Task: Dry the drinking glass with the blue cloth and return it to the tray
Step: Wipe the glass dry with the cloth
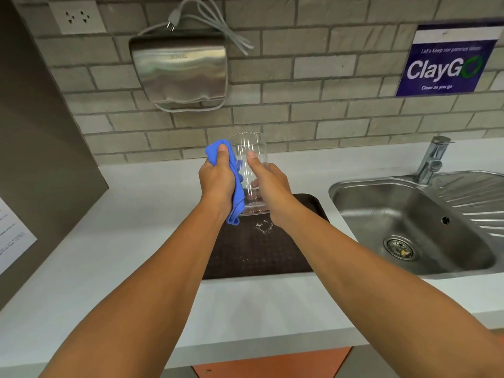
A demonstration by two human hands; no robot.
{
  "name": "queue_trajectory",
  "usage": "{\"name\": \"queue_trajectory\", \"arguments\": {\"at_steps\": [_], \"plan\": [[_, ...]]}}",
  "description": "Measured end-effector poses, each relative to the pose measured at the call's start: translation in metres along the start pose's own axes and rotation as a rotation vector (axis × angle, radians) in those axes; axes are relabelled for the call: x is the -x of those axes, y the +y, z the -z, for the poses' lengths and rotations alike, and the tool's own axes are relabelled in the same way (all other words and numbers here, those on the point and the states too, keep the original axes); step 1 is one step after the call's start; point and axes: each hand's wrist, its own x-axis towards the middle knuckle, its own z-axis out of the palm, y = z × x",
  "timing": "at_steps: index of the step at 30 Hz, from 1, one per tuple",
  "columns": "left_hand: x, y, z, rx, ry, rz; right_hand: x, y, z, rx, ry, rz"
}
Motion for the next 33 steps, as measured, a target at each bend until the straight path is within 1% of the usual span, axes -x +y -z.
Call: {"name": "queue_trajectory", "arguments": {"at_steps": [13,24,27,31,33], "plan": [[-0.007,-0.002,0.003,-0.002,0.012,-0.040,-0.008,0.002,-0.006,-0.016,0.022,0.010],[-0.012,-0.004,0.006,-0.030,0.011,-0.022,-0.013,0.004,-0.012,-0.019,0.037,-0.002],[-0.010,-0.005,0.004,-0.069,-0.017,-0.062,-0.015,0.005,-0.012,-0.039,0.038,0.003],[-0.006,-0.008,0.003,-0.147,-0.025,-0.180,-0.020,0.008,-0.008,-0.062,0.060,0.021],[-0.007,-0.007,0.004,-0.134,-0.036,-0.151,-0.021,0.010,-0.006,-0.093,0.054,0.013]]}}
